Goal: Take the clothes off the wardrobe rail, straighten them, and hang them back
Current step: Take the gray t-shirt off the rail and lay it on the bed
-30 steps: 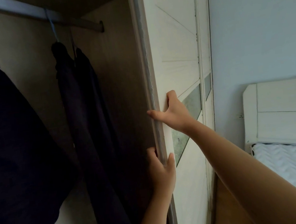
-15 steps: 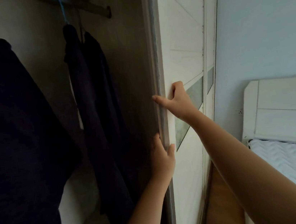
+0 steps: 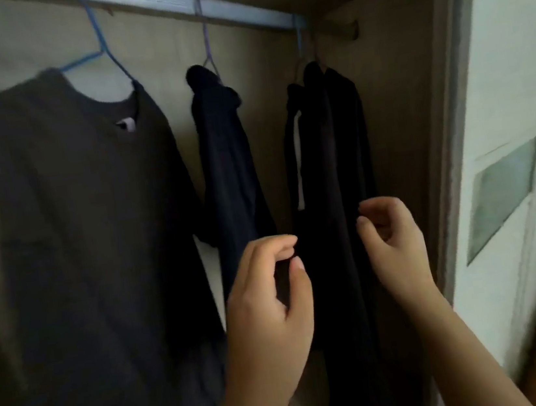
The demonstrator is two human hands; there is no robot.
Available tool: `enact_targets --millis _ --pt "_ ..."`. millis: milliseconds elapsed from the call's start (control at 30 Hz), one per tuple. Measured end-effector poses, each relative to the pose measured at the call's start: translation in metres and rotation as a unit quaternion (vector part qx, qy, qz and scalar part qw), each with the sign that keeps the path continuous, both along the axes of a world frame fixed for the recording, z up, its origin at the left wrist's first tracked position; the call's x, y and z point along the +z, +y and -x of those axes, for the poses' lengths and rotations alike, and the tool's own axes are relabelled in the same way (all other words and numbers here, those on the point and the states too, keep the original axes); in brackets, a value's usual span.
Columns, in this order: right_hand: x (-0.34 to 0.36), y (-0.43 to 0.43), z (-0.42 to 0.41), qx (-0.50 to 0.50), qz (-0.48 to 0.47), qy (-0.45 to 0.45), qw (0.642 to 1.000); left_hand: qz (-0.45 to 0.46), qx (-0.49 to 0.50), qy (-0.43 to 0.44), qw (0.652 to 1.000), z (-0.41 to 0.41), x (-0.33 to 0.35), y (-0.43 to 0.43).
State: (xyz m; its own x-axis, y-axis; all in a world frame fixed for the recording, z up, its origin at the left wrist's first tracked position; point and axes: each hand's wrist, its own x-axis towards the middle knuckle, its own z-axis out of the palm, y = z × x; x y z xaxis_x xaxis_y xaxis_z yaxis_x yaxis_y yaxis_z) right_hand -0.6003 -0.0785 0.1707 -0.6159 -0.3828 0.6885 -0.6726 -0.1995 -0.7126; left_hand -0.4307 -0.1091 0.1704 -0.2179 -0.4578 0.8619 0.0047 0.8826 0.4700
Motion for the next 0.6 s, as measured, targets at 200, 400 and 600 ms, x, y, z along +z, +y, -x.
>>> enact_targets --millis 200,400,600 --pt "0.045 -0.035 -0.086 0.150 0.030 0.057 0.987 0.065 0.189 0.046 0.979 -0.090 0.022 -0.021" --pt "0.096 -0.067 -0.155 0.265 0.053 0.083 0.959 0.064 0.299 0.123 0.944 -0.150 0.044 -0.035" --pt "0.141 -0.095 -0.206 0.318 0.087 0.037 0.943 -0.069 0.233 0.123 0.962 -0.158 0.058 -0.057"
